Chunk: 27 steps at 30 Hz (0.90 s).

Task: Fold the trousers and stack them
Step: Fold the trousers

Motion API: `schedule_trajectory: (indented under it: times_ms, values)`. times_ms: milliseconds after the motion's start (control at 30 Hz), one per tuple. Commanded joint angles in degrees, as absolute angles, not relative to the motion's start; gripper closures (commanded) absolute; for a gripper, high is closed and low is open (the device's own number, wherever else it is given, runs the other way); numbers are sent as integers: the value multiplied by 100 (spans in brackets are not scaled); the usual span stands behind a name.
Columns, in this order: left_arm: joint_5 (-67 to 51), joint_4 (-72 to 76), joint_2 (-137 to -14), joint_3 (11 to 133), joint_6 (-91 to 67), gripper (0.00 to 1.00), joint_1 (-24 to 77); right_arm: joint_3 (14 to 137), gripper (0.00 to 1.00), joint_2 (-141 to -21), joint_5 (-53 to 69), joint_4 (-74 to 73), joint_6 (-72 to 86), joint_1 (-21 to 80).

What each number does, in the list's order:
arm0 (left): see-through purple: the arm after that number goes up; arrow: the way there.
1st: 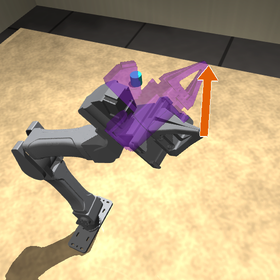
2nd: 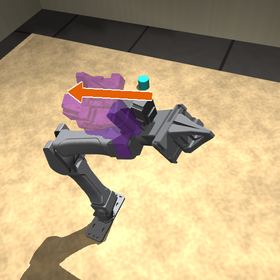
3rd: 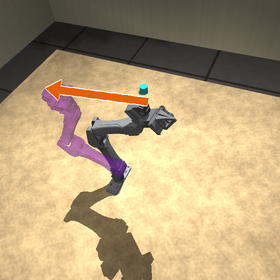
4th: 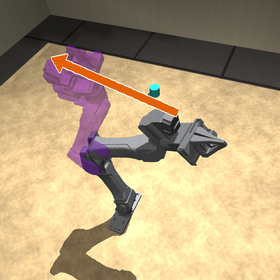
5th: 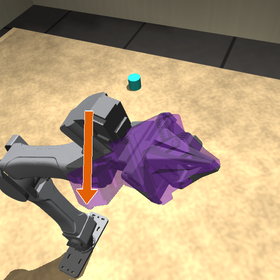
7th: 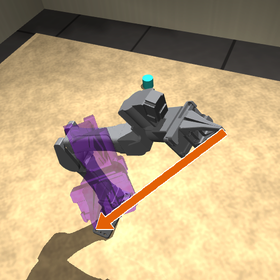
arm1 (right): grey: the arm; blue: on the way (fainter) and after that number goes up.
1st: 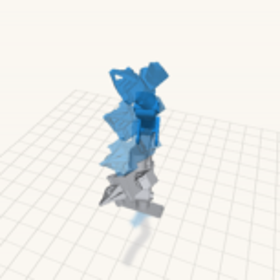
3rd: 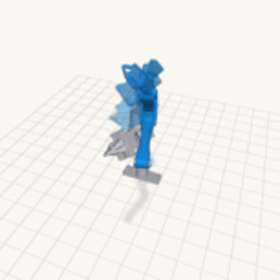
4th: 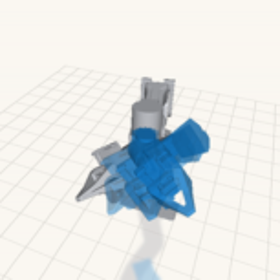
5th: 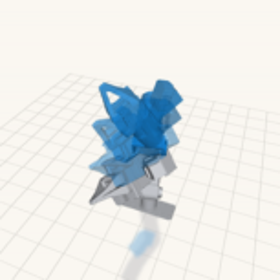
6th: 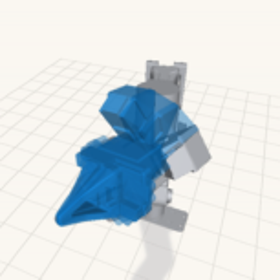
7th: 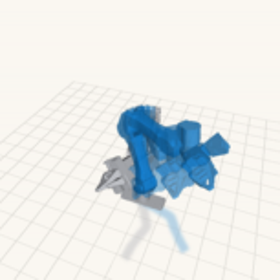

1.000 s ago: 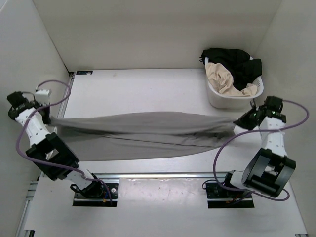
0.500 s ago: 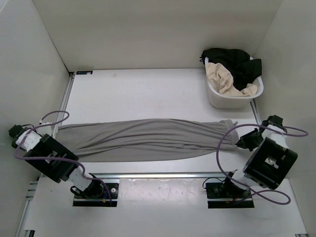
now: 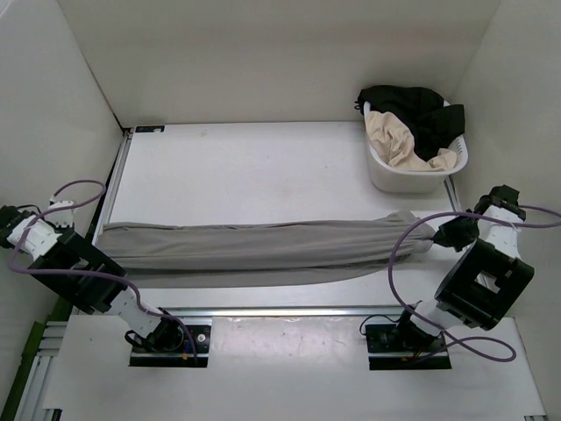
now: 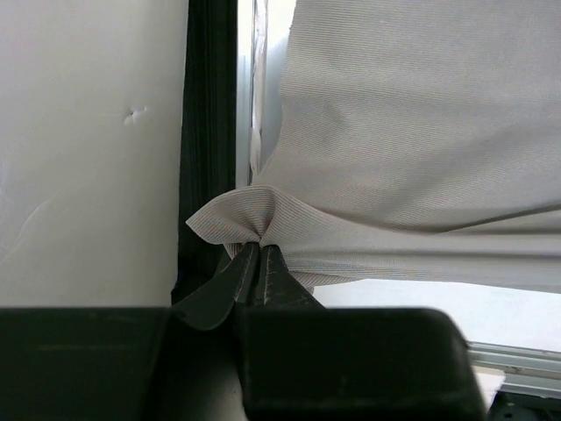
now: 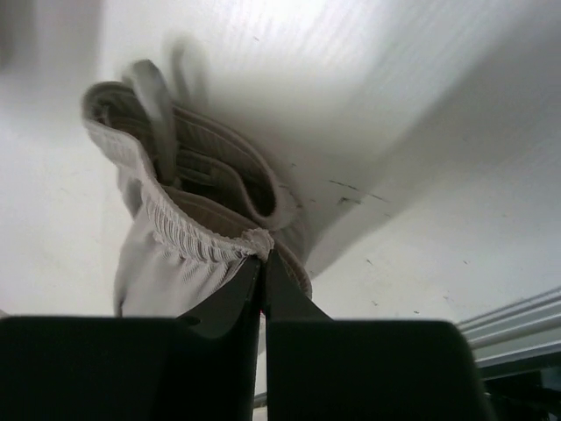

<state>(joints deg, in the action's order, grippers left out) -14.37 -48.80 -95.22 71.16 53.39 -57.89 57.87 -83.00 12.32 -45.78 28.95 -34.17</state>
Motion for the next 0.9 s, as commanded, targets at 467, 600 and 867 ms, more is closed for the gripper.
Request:
schedule_trajectory:
  times_ms: [467,600,867]
  values:
    - [-1301,-4526,-9466,6891,5537,63,-5836,5106,25,-8095,1442,-4017,2672,-2937]
    - [-1248,-4579,-9299,6768,5537,52,-5836,5106,20,-8392,854,-4017,3014,-2224]
    - [-1370,-4833,-9132,6697,5467,47,-5836,5703,57,-9719,361,-4183,3226,-1732]
